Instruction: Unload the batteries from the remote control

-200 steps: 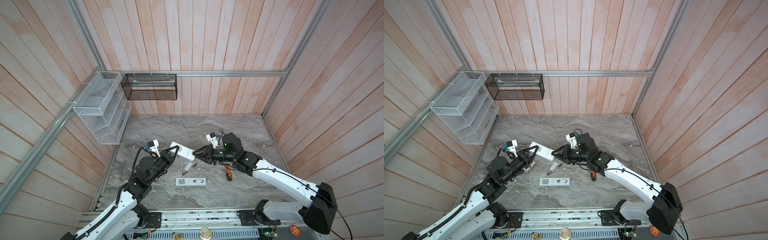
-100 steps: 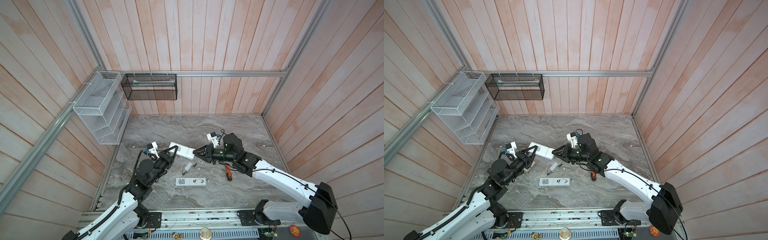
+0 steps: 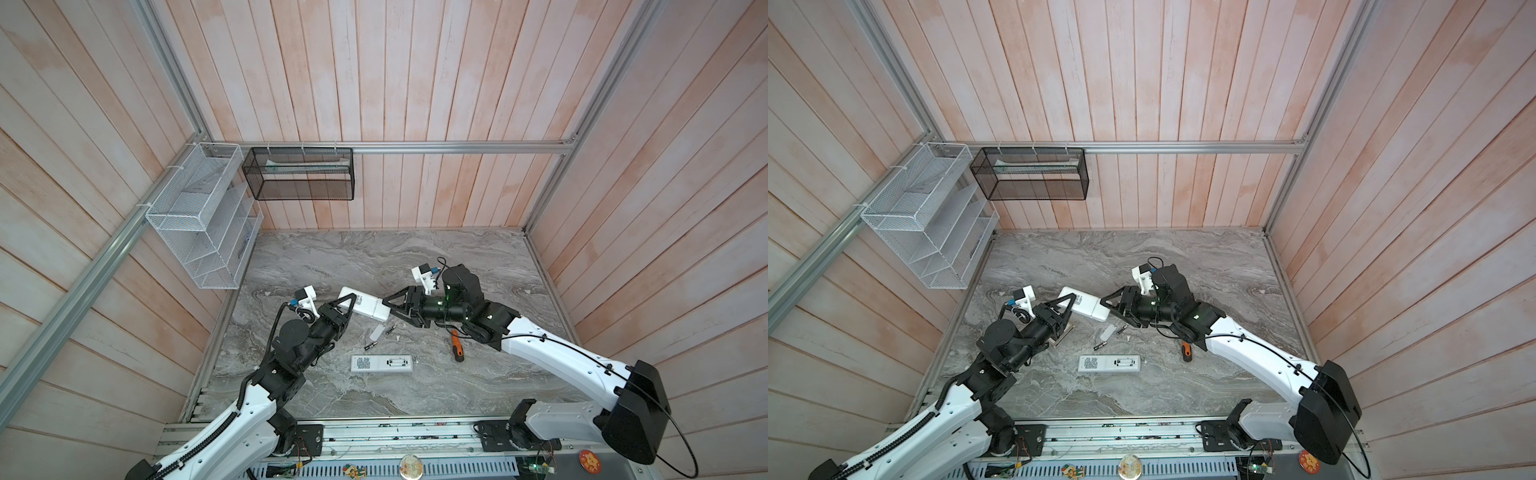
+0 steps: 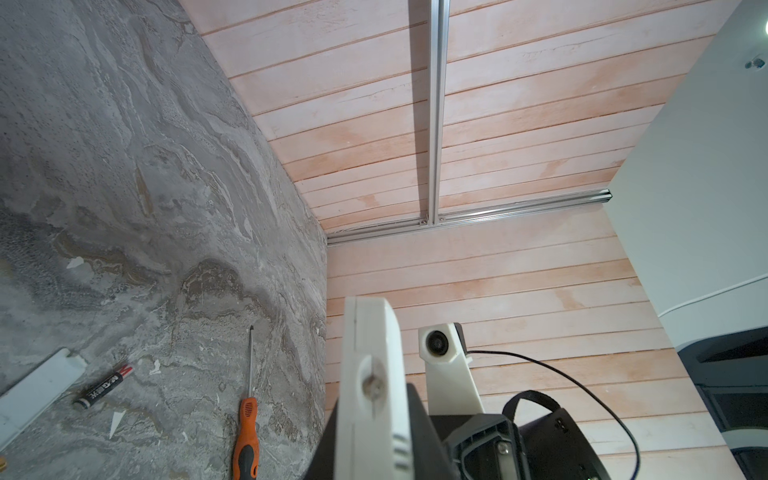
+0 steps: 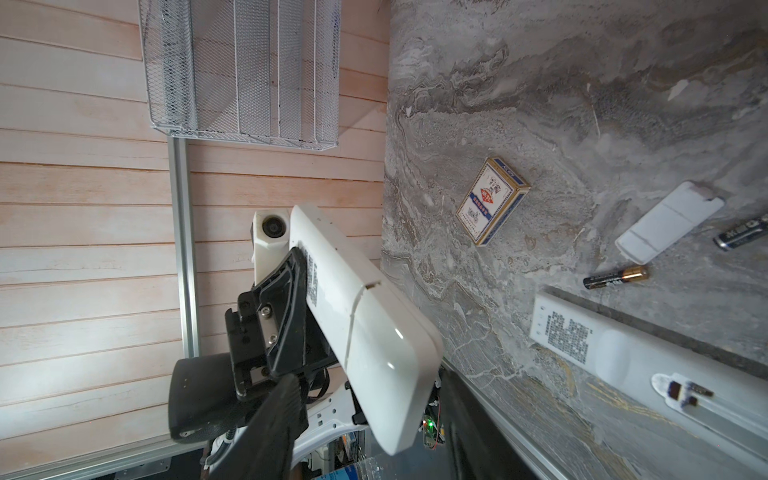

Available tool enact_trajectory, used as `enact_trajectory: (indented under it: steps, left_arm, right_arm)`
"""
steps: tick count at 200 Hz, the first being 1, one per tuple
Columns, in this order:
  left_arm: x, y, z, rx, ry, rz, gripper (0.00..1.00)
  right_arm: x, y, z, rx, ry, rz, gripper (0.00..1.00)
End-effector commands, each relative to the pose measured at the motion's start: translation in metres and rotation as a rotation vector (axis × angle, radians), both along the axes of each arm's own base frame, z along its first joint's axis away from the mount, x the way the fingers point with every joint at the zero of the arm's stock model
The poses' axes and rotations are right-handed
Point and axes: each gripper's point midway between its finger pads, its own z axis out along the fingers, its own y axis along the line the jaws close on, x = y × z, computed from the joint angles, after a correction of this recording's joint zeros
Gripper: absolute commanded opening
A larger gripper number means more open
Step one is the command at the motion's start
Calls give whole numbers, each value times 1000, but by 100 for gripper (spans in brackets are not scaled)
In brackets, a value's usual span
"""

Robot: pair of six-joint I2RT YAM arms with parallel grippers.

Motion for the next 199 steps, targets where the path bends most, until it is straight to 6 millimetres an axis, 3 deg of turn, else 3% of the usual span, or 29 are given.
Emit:
enact_trajectory:
  steps: [1, 36, 75, 108, 199]
  left_arm:
    - [0, 0, 2, -13, -11, -3, 4]
    - [0, 0, 2, -16, -11, -2, 4]
    - [0, 1, 2, -18, -12, 2, 4]
    - [-1, 1, 3, -20, -15, -1, 4]
    - [-1, 5, 1, -31, -5, 9, 4]
  right_arm:
    - [-1, 9, 5, -3, -6, 38, 57]
    - [-2, 17, -2, -14, 6, 65, 56]
    - [-3, 16, -8, -30, 8, 68, 46]
    - [-4, 8, -15, -34, 17, 50, 34]
    - [-5, -17, -12, -17, -5, -16, 21]
